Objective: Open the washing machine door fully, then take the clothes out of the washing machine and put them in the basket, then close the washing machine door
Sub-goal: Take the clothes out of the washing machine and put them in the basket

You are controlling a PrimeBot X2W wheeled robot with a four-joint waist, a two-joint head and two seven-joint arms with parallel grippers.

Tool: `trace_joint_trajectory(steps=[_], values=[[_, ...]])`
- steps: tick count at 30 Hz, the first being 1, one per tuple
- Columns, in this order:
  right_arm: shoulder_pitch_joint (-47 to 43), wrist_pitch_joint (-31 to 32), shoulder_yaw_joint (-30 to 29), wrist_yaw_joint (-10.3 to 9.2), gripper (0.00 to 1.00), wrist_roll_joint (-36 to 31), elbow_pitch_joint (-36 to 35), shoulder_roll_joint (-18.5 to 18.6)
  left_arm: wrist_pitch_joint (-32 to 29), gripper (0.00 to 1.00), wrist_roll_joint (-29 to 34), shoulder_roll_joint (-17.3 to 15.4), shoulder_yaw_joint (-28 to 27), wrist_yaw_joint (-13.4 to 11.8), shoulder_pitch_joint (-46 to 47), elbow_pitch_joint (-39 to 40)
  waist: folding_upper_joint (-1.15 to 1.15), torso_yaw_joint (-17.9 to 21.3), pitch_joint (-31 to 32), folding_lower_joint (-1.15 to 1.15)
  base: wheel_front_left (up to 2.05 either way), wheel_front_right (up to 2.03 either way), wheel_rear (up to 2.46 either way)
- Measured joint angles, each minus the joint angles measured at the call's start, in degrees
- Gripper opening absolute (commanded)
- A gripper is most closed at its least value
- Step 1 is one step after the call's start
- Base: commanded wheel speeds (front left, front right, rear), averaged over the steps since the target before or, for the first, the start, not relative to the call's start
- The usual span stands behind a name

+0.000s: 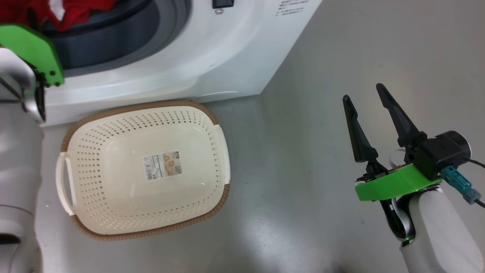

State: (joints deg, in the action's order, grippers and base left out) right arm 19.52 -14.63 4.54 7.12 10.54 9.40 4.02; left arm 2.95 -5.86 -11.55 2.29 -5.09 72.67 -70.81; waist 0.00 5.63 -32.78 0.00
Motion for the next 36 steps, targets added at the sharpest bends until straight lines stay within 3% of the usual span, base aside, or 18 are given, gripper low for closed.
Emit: trace_joint_trajectory(steps=[12, 13, 14, 29, 36], values=[[0.79, 0.00, 1.60, 0.00, 1.00, 1.59, 0.19, -0.46, -4.79, 1.00, 3.07, -3.66, 4.10, -1.63, 1.61, -2.52, 0.00, 2.50, -1.68, 0.00, 0.00, 0.00, 0.00], [0.79, 0.00, 1.60, 0.00, 1.00, 1.78, 0.29, -0.46, -4.54, 0.43, 3.19, -3.74, 4.37, -1.71, 1.61, -2.58, 0.00, 2.55, -1.69, 0.00, 0.00, 0.00, 0.00], [0.79, 0.00, 1.60, 0.00, 1.00, 1.92, 0.40, -0.47, -4.28, 0.00, 3.23, -3.78, 4.48, -1.76, 1.60, -2.71, 0.00, 2.59, -1.66, 0.00, 0.00, 0.00, 0.00], [0.74, 0.00, 1.49, 0.00, 1.00, 2.00, 1.37, -0.54, 4.61, 0.00, -0.26, -2.89, 2.93, -1.23, 0.90, -3.12, 0.00, 1.55, -0.12, 0.00, 0.00, 0.00, 0.00], [0.63, 0.00, 1.49, 0.00, 1.00, 2.00, 1.65, -0.36, 9.81, 0.00, -6.22, -1.32, -1.38, 1.71, -0.98, -1.74, 0.00, 0.51, 1.30, 0.00, 0.00, 0.00, 0.00]])
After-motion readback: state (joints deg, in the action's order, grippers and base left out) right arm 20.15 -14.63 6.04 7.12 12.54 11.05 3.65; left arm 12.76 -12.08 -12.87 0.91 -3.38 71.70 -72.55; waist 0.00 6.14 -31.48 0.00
